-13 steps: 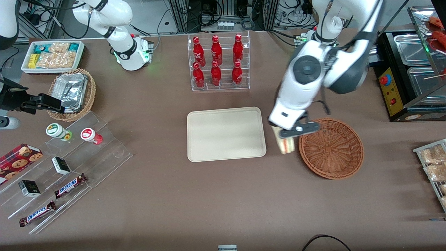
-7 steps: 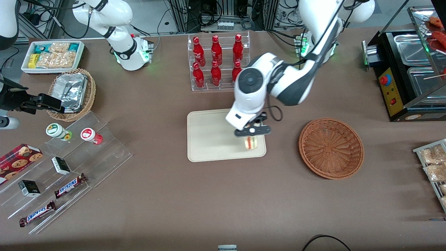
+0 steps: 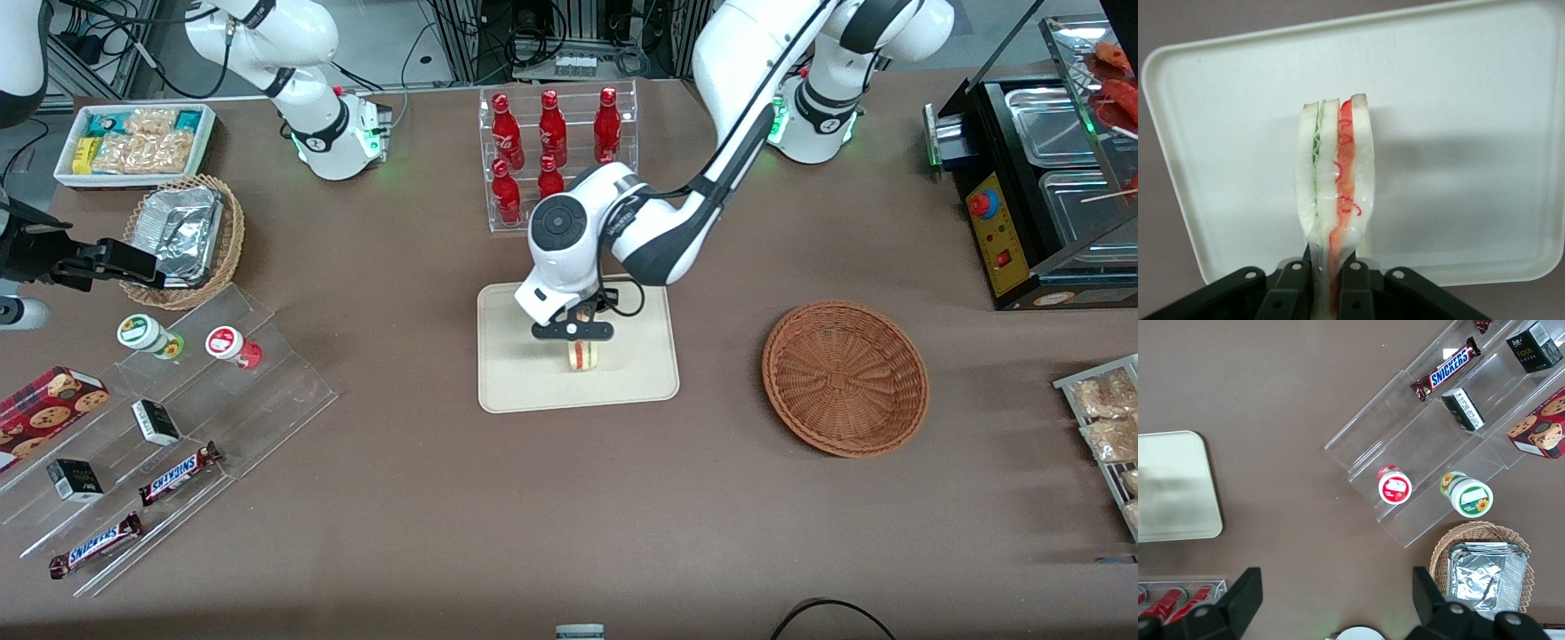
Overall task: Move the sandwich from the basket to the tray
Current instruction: 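Lower the sandwich onto the tray and open the left gripper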
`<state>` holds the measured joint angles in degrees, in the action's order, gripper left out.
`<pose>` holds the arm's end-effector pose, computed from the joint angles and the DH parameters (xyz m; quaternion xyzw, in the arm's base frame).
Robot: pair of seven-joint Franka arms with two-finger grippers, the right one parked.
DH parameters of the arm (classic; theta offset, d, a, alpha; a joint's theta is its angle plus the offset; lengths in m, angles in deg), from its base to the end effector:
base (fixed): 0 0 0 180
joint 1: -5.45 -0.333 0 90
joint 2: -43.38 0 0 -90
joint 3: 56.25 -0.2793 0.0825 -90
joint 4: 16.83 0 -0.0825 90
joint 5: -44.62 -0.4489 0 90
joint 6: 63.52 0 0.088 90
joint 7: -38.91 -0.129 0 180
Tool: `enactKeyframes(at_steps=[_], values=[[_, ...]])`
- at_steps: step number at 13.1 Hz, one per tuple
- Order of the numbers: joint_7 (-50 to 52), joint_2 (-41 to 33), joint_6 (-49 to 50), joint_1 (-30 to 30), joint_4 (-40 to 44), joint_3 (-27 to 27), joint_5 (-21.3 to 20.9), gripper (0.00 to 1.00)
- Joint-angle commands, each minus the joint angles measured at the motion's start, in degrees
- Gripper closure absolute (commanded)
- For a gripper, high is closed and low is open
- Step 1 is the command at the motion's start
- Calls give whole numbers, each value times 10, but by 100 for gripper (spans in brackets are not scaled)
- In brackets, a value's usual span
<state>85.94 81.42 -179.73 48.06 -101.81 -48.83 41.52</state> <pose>0.4795 -0.5521 0.1914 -0.9979 0.0281 0.0502 0.0311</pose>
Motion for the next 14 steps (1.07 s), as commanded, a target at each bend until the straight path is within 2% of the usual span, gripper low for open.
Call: enactKeyframes(at_steps=[1, 8, 9, 10, 11, 12, 14], values=[[5, 12, 4, 5, 16, -3, 19, 100], [21, 43, -26, 6, 18, -2, 25, 100], [20, 43, -26, 6, 17, -2, 24, 97], [20, 43, -26, 6, 17, -3, 24, 56], [19, 43, -25, 5, 17, -3, 23, 7], [17, 41, -24, 5, 17, -3, 23, 1], [20, 34, -19, 4, 21, -3, 24, 1]])
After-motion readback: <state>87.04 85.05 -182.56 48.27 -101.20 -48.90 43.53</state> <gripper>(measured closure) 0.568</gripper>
